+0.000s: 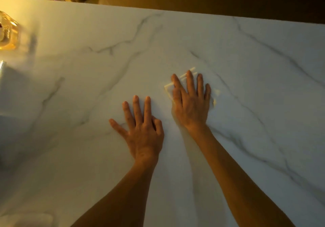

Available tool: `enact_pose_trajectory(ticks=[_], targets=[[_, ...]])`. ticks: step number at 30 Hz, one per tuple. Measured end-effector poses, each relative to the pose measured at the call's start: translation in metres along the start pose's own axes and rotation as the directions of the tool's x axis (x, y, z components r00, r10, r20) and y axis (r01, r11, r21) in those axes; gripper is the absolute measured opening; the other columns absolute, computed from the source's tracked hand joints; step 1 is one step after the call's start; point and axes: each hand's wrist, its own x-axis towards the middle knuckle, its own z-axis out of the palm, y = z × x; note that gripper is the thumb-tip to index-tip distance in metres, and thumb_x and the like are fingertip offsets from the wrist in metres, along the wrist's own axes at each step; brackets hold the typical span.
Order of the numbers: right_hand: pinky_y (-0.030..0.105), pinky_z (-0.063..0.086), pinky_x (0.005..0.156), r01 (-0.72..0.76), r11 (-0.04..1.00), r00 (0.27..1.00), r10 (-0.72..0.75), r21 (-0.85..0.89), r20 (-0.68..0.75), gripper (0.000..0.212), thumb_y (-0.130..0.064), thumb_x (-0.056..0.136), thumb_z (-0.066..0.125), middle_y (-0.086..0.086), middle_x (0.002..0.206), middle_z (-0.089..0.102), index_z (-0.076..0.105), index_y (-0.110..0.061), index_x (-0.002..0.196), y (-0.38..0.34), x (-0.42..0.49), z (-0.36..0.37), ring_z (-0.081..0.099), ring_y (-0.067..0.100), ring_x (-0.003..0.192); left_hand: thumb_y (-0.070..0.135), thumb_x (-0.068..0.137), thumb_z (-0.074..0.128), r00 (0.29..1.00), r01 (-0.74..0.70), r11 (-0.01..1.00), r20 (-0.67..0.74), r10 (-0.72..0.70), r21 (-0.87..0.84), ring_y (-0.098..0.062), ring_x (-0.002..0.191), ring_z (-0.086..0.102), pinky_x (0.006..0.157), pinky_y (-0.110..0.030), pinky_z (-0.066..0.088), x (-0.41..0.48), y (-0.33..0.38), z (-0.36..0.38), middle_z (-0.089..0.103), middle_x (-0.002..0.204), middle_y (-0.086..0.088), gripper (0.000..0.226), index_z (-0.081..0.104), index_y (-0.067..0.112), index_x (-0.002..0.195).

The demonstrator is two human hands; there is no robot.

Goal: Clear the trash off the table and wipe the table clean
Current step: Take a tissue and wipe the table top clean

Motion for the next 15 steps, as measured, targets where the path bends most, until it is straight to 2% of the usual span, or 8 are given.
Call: enact_pose_trajectory(ticks=[2, 6, 8, 10, 13, 15], targets=[[0.05, 0.018, 0.118, 0.055, 0.997, 0.998, -0.054, -0.05, 0.01, 0.046, -0.049, 0.102, 0.024, 0.004, 0.159, 0.029, 0.032, -0.044, 0.146, 0.025, -0.004, 0.0, 0.022, 0.029, 0.147, 0.038, 0.09, 0.027, 1.0, 0.002, 1.0, 0.007, -0.002, -0.004, -0.024, 0.151, -0.002, 0.11, -0.072, 0.001, 0.0, 0.0, 0.0, 0.008, 0.163, 0.005, 0.062, 0.016, 0.036, 0.152], [0.057, 0.017, 0.116, -0.248, 0.967, 0.968, 0.249, -0.059, 0.016, 0.049, -0.055, 0.098, 0.022, 0.009, 0.161, 0.018, 0.025, -0.048, 0.147, 0.074, 0.026, -0.005, 0.017, 0.035, 0.148, 0.036, 0.09, 0.03, 1.0, 0.021, 1.0, -0.002, -0.021, -0.004, -0.025, 0.151, -0.002, 0.11, -0.072, 0.0, 0.0, 0.0, 0.0, 0.009, 0.163, 0.005, 0.064, 0.017, 0.037, 0.152], [0.059, 0.014, 0.116, -0.291, 0.956, 0.956, 0.292, -0.03, 0.019, 0.05, -0.055, 0.097, 0.022, 0.011, 0.161, 0.017, 0.025, -0.049, 0.146, 0.064, 0.035, -0.002, 0.014, 0.036, 0.148, 0.036, 0.089, 0.032, 1.0, 0.021, 1.0, -0.01, -0.021, -0.004, -0.025, 0.151, -0.001, 0.111, -0.072, 0.0, 0.0, 0.001, 0.0, 0.01, 0.163, 0.005, 0.064, 0.017, 0.036, 0.152], [0.055, 0.016, 0.117, -0.175, 0.984, 0.985, 0.175, -0.018, -0.001, 0.05, -0.054, 0.097, 0.024, 0.01, 0.16, 0.022, 0.029, -0.046, 0.146, 0.032, 0.03, 0.0, 0.018, 0.034, 0.148, 0.035, 0.089, 0.033, 1.0, 0.019, 1.0, -0.004, -0.019, -0.008, -0.025, 0.151, -0.002, 0.111, -0.072, 0.0, 0.0, 0.001, 0.0, 0.009, 0.163, 0.005, 0.064, 0.017, 0.037, 0.152], [0.047, 0.014, 0.12, 0.104, 0.994, 0.993, -0.103, -0.027, 0.05, 0.051, -0.054, 0.097, 0.027, 0.005, 0.161, 0.021, 0.028, -0.045, 0.147, 0.0, 0.006, -0.002, 0.016, 0.027, 0.149, 0.036, 0.09, 0.031, 1.0, 0.016, 1.0, 0.011, -0.016, -0.006, -0.024, 0.151, -0.003, 0.111, -0.072, 0.001, -0.001, 0.003, -0.001, 0.008, 0.163, 0.005, 0.063, 0.016, 0.037, 0.152], [0.046, 0.014, 0.12, 0.159, 0.986, 0.984, -0.155, -0.04, 0.088, 0.051, -0.057, 0.097, 0.025, 0.001, 0.162, 0.02, 0.026, -0.047, 0.147, 0.012, -0.001, -0.005, 0.015, 0.024, 0.149, 0.036, 0.09, 0.03, 1.0, 0.02, 1.0, 0.008, -0.02, -0.008, -0.024, 0.151, -0.002, 0.111, -0.072, 0.002, 0.0, 0.003, -0.001, 0.008, 0.163, 0.005, 0.063, 0.017, 0.036, 0.152]])
